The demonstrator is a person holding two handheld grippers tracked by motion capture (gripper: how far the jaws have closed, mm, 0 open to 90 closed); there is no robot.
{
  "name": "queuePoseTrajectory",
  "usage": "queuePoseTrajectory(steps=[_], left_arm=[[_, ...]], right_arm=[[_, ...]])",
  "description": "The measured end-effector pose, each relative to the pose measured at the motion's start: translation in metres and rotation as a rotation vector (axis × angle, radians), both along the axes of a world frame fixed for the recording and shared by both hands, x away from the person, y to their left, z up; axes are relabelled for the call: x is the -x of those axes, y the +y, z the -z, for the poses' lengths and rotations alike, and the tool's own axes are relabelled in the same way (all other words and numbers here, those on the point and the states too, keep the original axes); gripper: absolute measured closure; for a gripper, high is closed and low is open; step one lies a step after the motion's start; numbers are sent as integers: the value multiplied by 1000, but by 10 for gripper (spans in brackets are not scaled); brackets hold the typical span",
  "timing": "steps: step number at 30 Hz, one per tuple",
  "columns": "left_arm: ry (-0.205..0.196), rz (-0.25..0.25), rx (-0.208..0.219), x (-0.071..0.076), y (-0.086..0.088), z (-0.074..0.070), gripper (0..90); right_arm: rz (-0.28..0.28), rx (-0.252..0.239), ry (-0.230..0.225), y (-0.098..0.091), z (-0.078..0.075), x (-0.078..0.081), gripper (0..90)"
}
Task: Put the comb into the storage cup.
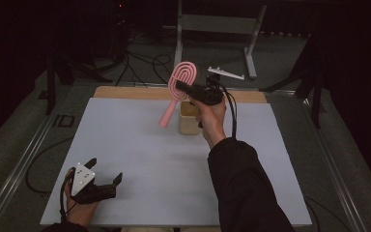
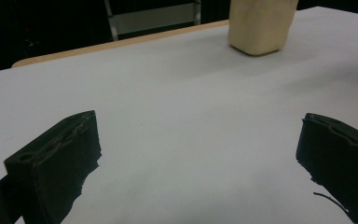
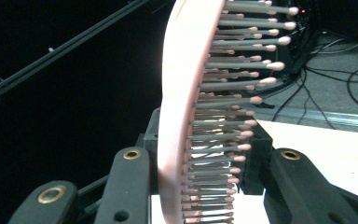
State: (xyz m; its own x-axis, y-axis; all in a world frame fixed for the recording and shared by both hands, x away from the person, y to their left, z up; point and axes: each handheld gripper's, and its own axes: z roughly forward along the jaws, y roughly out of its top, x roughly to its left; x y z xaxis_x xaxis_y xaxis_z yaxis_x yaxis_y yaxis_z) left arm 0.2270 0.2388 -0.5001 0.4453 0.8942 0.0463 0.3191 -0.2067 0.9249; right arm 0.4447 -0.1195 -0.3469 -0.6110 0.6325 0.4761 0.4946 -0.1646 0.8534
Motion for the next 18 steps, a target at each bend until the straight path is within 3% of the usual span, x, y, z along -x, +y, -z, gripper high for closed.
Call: queuePoseTrajectory(steps=[18], left_arm=[[-3, 2, 6, 0, -1, 0, 4]], right_arm=[[52, 4, -22, -7, -7, -8, 638]])
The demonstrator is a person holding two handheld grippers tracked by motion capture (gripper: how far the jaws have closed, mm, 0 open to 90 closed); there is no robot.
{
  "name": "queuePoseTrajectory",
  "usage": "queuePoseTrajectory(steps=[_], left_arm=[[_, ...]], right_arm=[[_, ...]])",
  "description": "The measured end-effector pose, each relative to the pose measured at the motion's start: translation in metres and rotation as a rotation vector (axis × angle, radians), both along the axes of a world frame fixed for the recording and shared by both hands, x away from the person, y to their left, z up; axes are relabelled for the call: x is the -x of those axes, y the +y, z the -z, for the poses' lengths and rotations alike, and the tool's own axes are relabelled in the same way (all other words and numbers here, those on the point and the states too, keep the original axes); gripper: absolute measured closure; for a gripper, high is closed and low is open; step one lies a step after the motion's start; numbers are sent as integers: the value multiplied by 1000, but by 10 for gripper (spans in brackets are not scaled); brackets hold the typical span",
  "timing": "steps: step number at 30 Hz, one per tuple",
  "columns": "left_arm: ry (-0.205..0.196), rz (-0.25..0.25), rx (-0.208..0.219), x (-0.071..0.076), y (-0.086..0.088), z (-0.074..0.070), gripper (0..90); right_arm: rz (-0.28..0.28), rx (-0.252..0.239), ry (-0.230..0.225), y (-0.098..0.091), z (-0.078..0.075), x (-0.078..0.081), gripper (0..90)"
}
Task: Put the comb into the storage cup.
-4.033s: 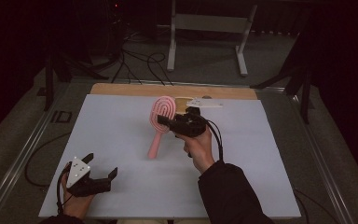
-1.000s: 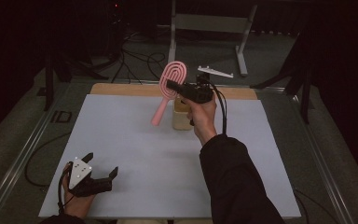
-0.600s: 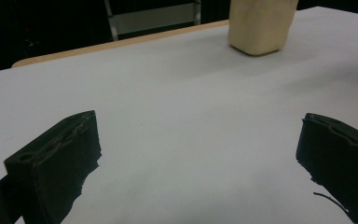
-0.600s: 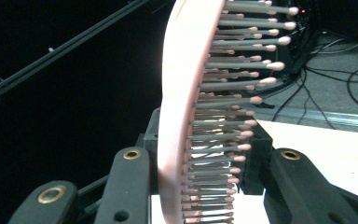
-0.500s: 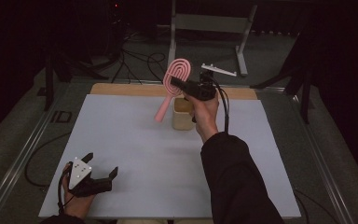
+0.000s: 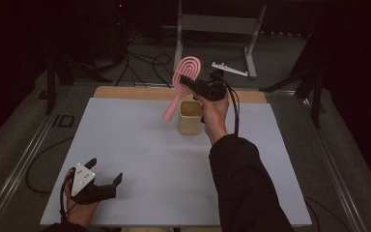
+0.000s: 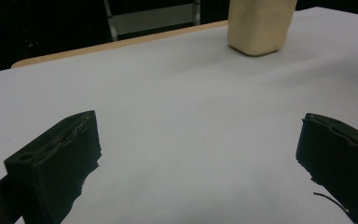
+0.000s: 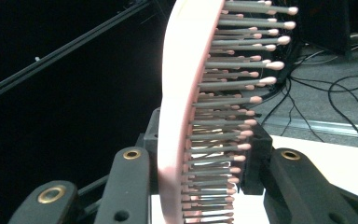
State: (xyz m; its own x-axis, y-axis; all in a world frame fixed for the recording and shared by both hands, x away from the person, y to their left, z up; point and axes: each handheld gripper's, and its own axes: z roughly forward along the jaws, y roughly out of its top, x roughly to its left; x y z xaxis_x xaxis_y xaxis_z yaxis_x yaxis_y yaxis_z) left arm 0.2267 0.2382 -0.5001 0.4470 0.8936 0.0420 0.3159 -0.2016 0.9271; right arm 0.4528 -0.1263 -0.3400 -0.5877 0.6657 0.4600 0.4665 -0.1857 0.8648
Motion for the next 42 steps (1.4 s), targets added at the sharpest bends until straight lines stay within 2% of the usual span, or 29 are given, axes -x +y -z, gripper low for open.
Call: queuePoseTrajectory(steps=[42], left_arm=[[-1, 1, -4, 0, 0, 0, 4]], right_arm=[[143, 22, 3, -29, 0, -16, 638]])
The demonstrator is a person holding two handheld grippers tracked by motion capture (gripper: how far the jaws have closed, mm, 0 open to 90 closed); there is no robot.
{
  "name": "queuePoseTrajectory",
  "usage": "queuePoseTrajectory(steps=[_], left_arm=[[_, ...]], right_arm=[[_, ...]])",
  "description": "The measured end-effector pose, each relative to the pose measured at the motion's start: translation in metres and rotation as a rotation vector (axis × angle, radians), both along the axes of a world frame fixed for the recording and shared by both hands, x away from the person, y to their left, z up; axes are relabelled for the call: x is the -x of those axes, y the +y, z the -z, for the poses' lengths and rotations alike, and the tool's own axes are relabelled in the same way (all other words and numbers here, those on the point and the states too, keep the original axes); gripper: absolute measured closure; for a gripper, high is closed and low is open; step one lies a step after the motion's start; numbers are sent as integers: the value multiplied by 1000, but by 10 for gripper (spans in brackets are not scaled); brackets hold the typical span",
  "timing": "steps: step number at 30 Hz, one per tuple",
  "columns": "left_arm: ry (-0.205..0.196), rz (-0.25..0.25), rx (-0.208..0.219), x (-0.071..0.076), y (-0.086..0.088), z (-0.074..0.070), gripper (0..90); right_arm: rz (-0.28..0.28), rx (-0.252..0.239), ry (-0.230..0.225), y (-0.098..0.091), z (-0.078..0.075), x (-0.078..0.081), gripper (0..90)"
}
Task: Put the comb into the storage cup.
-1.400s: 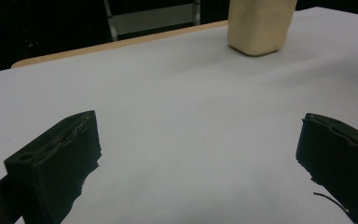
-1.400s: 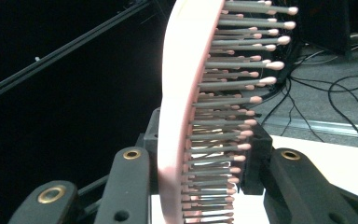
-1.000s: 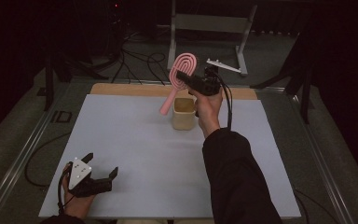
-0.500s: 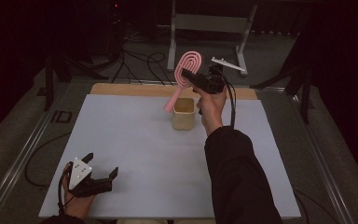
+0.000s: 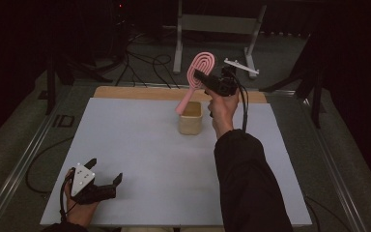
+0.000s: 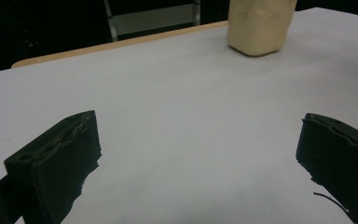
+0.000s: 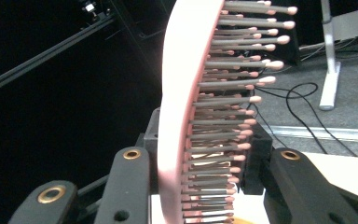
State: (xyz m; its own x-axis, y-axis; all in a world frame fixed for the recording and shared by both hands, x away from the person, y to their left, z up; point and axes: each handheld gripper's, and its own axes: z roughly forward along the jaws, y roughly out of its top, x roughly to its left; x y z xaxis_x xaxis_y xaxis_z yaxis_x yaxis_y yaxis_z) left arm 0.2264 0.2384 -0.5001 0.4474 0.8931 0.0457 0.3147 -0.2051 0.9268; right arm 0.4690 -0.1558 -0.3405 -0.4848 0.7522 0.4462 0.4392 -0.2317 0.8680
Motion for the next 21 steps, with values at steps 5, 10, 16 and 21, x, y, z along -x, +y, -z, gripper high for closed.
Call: queuePoseTrajectory(steps=[5, 10, 16, 21], left_arm=[[1, 0, 0, 0, 0, 0, 4], [0, -1, 0, 0, 0, 0, 4], [-1, 0, 1, 0, 0, 0, 4], [1, 0, -2, 0, 0, 0, 4]], right_arm=[[8, 0, -3, -3, 2, -1, 638], [12, 7, -1, -5, 3, -1, 638], [18, 9, 1, -9, 6, -1, 638], [26, 10, 1, -12, 7, -1, 638]])
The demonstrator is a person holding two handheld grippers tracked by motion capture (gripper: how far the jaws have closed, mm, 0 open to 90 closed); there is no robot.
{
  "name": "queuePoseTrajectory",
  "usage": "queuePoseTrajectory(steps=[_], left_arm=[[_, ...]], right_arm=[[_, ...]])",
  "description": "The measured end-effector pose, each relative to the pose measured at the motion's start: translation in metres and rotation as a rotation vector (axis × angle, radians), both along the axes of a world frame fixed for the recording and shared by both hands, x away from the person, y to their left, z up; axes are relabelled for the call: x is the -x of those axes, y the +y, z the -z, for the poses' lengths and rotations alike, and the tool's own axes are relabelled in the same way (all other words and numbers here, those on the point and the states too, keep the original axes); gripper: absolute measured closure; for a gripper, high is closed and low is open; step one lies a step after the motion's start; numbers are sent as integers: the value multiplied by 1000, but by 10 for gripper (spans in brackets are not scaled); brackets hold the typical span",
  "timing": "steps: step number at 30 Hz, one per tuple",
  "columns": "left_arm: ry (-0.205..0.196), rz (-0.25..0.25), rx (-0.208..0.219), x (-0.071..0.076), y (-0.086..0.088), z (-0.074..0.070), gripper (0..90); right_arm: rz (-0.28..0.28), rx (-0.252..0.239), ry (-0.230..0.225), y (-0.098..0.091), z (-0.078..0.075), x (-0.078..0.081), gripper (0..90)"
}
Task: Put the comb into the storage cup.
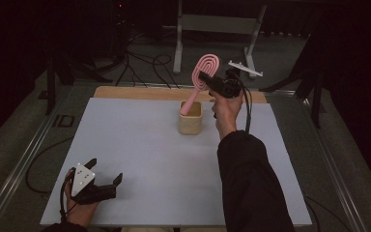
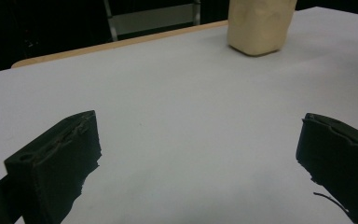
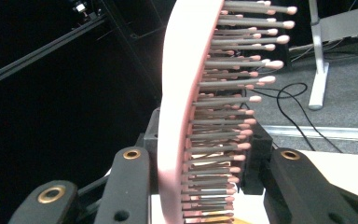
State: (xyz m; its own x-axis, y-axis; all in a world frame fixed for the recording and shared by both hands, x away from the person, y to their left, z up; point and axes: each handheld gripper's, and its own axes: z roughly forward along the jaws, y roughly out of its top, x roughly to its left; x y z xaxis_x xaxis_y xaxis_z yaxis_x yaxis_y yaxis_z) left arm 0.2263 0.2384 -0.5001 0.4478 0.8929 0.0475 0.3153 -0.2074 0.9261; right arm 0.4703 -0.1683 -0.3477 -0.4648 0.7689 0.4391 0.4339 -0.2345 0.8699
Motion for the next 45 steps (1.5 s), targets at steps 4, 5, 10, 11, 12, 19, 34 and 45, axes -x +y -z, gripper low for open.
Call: queuePoseTrajectory(steps=[4, 5, 10, 11, 12, 19, 34, 45], left_arm=[[0, 1, -1, 0, 0, 0, 4], [0, 1, -1, 0, 0, 0, 4], [0, 1, 0, 0, 0, 0, 4], [0, 1, 0, 0, 0, 0, 4], [0, 1, 0, 0, 0, 0, 4], [-2, -1, 1, 0, 0, 0, 4], [-3, -3, 1, 1, 0, -1, 4], [-5, -5, 2, 1, 1, -1, 4]], right_arm=[[2, 1, -4, -1, 0, 0, 638], [2, 1, -4, -1, 0, 0, 638], [10, 6, -6, -3, 0, -1, 638], [10, 6, -6, -3, 0, -1, 638], [12, 8, -7, -3, 1, -1, 638], [17, 11, -4, -4, 3, -1, 638], [38, 21, 0, -5, 10, 0, 638], [40, 24, 7, -1, 15, -1, 638]])
